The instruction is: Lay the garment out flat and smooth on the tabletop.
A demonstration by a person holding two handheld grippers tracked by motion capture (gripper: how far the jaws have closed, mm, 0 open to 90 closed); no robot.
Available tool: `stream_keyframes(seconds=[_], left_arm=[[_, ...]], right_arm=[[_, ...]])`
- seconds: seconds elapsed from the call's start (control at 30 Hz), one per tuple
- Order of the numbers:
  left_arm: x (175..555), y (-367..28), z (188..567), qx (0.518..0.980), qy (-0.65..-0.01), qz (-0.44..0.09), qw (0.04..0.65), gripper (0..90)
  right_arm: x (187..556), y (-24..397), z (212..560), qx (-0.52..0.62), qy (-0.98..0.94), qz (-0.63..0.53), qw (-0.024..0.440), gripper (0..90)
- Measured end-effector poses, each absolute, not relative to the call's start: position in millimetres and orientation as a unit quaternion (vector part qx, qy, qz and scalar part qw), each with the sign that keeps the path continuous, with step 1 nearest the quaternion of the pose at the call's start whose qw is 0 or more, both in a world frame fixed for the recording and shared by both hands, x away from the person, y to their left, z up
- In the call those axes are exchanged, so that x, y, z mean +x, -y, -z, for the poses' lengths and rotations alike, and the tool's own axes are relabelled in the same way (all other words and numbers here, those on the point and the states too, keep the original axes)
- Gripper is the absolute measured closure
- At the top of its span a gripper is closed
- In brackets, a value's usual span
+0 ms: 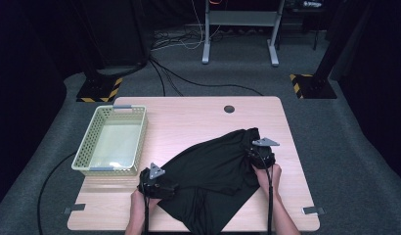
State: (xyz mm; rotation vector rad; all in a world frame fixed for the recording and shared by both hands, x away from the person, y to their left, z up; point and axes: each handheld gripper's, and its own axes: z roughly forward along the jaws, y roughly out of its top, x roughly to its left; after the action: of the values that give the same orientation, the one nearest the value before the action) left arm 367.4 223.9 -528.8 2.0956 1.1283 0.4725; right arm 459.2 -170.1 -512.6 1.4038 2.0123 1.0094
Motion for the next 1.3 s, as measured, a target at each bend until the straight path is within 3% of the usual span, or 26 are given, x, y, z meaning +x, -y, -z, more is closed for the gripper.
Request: stream_keyframes(seconds=[0.1, 0.23, 0.27, 0.37, 0.4, 0.47, 0.67, 0.7, 1.07, 1.3], left_arm=[[367.4, -223.8, 528.9, 0.809, -0.436, -0.183, 0.350, 4.0], [367.4, -223.9, 528.9, 0.809, -0.436, -0.183, 0.350, 4.0], [367.4, -223.9, 528.9, 0.809, -0.436, -0.183, 0.350, 4.0], [367.4, -223.9, 528.8, 0.809, -0.436, -0.182, 0.350, 4.0], [367.4, -223.9, 528.8, 0.809, -0.436, -0.182, 0.350, 4.0], [367.2, -223.7, 528.8, 0.809, -0.436, -0.183, 0.349, 4.0], [367.1, -223.4, 528.7, 0.809, -0.437, -0.184, 0.348, 3.9], [367.1, -223.4, 528.7, 0.809, -0.437, -0.184, 0.348, 4.0], [364.7, -216.0, 528.6, 0.802, -0.448, -0.192, 0.345, 3.9], [360.5, -182.3, 528.5, 0.794, -0.462, -0.198, 0.342, 4.0]], right_arm=[[468.9, 172.7, 518.3, 0.518, -0.737, -0.364, 0.236, 77.6], [466.2, 176.0, 515.3, 0.527, -0.728, -0.373, 0.229, 60.3], [466.2, 176.0, 515.3, 0.527, -0.728, -0.373, 0.229, 60.3], [446.4, 185.5, 503.0, 0.534, -0.713, -0.391, 0.232, 36.3], [446.4, 185.5, 503.0, 0.534, -0.713, -0.391, 0.232, 36.3], [424.7, 190.9, 497.4, 0.523, -0.715, -0.400, 0.236, 24.5], [394.4, 189.2, 505.4, 0.503, -0.736, -0.396, 0.220, 9.1], [388.5, 186.9, 513.1, 0.505, -0.741, -0.385, 0.219, 2.6], [387.9, 190.2, 526.9, 0.501, -0.765, -0.326, 0.240, 3.2], [388.5, 220.3, 526.7, 0.519, -0.749, -0.315, 0.265, 3.7]])
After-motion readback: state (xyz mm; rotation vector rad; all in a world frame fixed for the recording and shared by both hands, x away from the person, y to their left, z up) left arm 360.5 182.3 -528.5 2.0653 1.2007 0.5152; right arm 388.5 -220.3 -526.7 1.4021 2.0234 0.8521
